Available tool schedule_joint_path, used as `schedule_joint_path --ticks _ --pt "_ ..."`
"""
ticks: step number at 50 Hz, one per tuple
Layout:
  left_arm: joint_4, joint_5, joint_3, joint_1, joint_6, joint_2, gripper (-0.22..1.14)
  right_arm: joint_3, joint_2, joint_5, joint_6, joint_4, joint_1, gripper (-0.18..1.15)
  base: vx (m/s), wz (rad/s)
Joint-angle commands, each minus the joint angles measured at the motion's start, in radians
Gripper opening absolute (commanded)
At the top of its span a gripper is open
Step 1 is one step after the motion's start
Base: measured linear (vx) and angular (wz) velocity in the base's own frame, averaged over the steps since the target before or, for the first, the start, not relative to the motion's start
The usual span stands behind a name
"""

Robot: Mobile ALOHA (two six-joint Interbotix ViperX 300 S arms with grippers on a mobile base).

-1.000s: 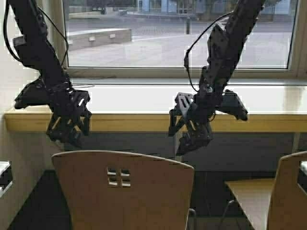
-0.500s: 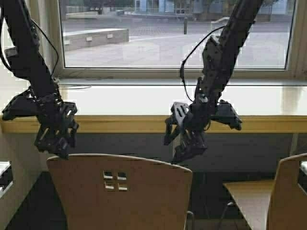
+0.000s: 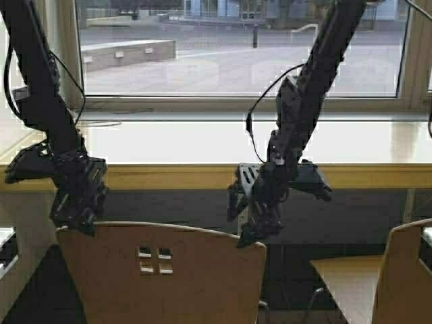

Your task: Push the chairs under the table

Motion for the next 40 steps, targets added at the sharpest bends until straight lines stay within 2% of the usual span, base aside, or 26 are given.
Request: schedule_joint_path --ticks 1,19,40 --pt "0.003 -0.011 -0.011 0.000 0.002 -0.017 0.81 -0.035 0.011 0.006 -0.002 0.002 0.006 0.96 0.04 -0.03" --pt "-0.028 -0.014 0.031 -0.038 -0.009 -0.018 0.81 -0.071 0.071 0.008 -0.006 0.002 0.029 0.96 0.04 -0.03" --pt "-0.048 -0.017 -0.020 -0.034 -0.002 0.067 0.81 -0.121 0.121 0.014 -0.009 -0.005 0.031 0.96 0.01 0.00"
